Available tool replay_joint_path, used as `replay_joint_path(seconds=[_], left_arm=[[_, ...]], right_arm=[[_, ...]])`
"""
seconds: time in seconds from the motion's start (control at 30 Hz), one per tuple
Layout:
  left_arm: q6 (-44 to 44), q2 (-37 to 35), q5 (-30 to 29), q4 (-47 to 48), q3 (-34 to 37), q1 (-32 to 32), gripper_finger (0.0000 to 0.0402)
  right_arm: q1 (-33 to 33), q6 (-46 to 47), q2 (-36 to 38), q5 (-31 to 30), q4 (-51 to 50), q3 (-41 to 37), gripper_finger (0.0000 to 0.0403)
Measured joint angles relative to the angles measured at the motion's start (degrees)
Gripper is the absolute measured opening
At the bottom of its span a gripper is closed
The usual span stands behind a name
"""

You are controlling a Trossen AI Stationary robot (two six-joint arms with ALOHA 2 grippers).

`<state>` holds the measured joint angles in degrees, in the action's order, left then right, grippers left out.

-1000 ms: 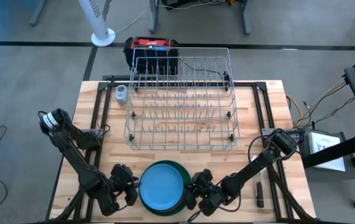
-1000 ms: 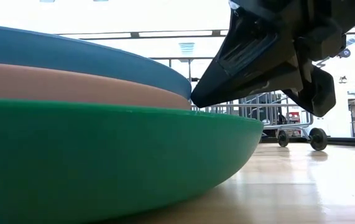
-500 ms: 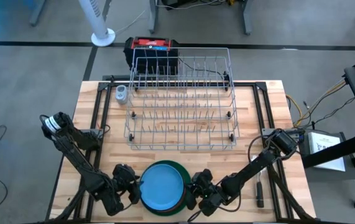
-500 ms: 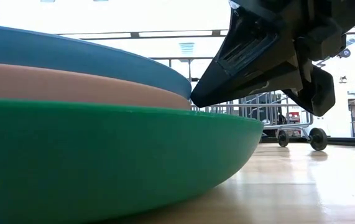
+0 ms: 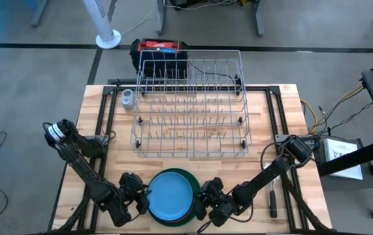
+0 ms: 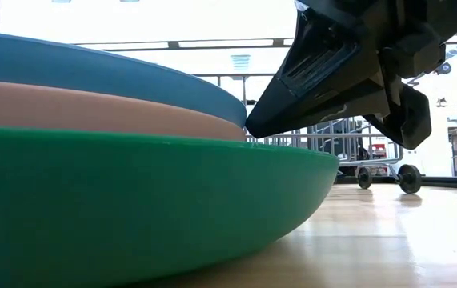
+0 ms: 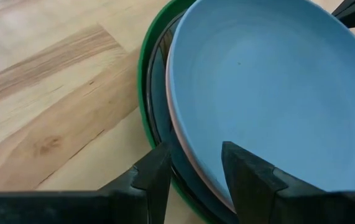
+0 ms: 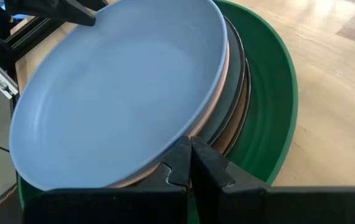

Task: Sort dishes
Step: Put the blue plate into the dish rack

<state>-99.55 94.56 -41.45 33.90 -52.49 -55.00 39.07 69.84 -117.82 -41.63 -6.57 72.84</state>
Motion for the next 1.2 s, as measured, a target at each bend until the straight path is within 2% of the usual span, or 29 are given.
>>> replay_joint_path(seconds=[0.23, 0.77, 1.2], left_arm=[[0.78, 0.07, 0.02, -0.04, -0.12, 0.00, 0.0115], [1.25, 0.07, -0.04, -0.04, -0.33, 0.04, 0.0014], [0.52, -0.54, -1.49, 0.02, -0.33, 0.03, 0.0001]], right_arm=[[0.00, -0.02, 0.00, 0.00, 0.00, 0.04, 0.0000], [0.02, -0.06, 0.00, 0.02, -0.02, 0.04, 0.0000], [0.00, -0.44, 0.02, 0.02, -0.07, 0.04, 0.0000]])
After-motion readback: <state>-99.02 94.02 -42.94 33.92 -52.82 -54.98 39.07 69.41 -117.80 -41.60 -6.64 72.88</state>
